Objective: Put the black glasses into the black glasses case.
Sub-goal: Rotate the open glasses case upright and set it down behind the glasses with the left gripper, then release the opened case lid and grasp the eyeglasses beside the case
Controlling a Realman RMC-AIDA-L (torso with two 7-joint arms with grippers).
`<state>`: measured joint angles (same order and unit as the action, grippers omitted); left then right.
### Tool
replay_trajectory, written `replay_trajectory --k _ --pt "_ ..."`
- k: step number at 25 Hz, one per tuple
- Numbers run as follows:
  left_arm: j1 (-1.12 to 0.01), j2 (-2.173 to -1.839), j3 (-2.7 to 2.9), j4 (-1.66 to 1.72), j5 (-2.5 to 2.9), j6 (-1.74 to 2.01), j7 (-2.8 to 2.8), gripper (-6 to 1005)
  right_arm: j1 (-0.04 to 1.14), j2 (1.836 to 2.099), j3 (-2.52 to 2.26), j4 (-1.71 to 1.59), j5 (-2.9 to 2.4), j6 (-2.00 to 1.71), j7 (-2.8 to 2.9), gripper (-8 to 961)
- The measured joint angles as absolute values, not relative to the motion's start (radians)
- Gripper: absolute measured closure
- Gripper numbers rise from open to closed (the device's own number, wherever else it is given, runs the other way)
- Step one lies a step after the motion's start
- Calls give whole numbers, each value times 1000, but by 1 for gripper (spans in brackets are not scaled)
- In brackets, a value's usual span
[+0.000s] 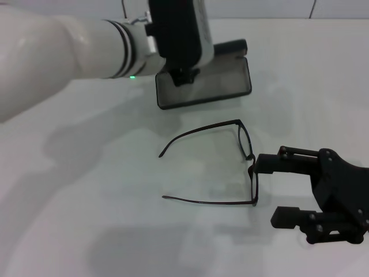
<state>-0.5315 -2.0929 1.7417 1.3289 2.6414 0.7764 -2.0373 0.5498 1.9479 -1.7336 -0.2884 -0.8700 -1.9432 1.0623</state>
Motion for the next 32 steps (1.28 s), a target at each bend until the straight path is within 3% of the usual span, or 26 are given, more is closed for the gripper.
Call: replay_trajectory --k 28,32 --pt "-596 -2097 1947 1348 2834 918 -2299 686 525 1950 -1692 -275 -870 -1928 1065 250" --pt "-555 -2095 1933 1458 2834 963 -2298 509 514 1949 -1687 -274 -868 -1905 1071 252"
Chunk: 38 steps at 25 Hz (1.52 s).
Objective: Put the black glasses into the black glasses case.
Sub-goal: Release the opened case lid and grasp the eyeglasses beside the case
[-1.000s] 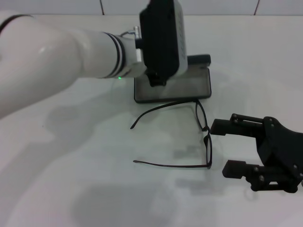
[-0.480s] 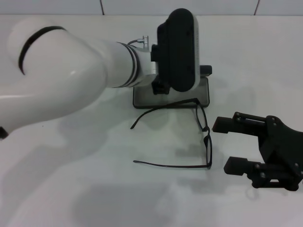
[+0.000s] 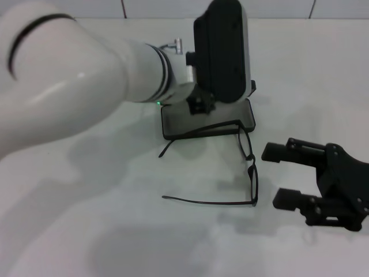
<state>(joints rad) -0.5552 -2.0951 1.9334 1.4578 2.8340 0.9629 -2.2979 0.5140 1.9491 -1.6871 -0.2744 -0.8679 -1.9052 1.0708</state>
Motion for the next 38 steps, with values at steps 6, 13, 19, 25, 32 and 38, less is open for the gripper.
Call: replay_trajectory --k 6,13,19,25,32,38 --pt "-392 -2092 1826 1836 2801 1093 -2270 513 490 1925 -1605 -321 -874 -1797 1193 256" --pt "-207 -2092 1516 1996 2180 1103 -2095 517 409 1865 -1518 -799 -1178 -1631 1359 260" --pt "-121 -2092 1252 1835 1616 1285 -1860 517 439 1923 -1213 -1122 -1652 -1631 1814 402" --pt "-128 -2092 1091 1575 1428 1514 -1728 517 574 1998 -1171 -1345 -2071 -1637 2295 469" --pt "-159 -2089 1027 1318 1351 1634 -1557 517 800 2017 -1243 -1154 -2280 -1639 2602 471" --pt "-162 -2086 975 1195 1312 1718 -1464 517 941 2021 -1263 -979 -2372 -1606 2708 474"
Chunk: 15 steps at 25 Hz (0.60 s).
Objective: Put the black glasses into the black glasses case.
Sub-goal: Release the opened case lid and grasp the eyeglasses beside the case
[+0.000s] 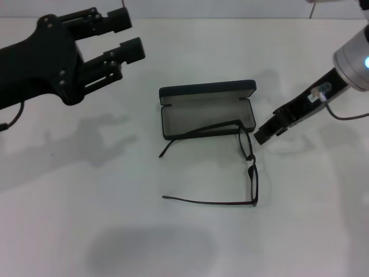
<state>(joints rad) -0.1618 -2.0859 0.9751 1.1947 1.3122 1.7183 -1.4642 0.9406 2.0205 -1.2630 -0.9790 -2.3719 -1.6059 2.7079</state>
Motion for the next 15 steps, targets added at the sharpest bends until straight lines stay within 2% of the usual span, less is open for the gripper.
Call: replay_trajectory --k 6,15 --pt "-179 -2085 947 1109 1312 1753 -1401 517 1010 2024 -1343 -876 -2431 -1591 2792 477" --pt "-209 -2082 946 1073 1313 1787 -1391 517 989 2028 -1417 -835 -2339 -1499 2820 478"
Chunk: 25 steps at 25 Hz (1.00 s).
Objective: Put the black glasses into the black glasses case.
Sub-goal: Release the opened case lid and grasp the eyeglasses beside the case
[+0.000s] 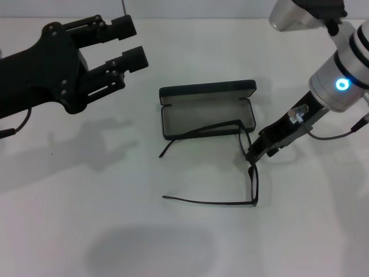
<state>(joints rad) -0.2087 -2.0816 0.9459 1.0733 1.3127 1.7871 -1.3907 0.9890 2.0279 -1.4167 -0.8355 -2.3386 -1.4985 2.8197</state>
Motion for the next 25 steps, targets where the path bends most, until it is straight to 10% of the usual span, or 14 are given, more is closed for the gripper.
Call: replay_trajectory --k 25 --pt "-216 -2033 943 910 1319 1846 -1251 516 1094 2029 -1464 -591 -2209 -1325 2839 483"
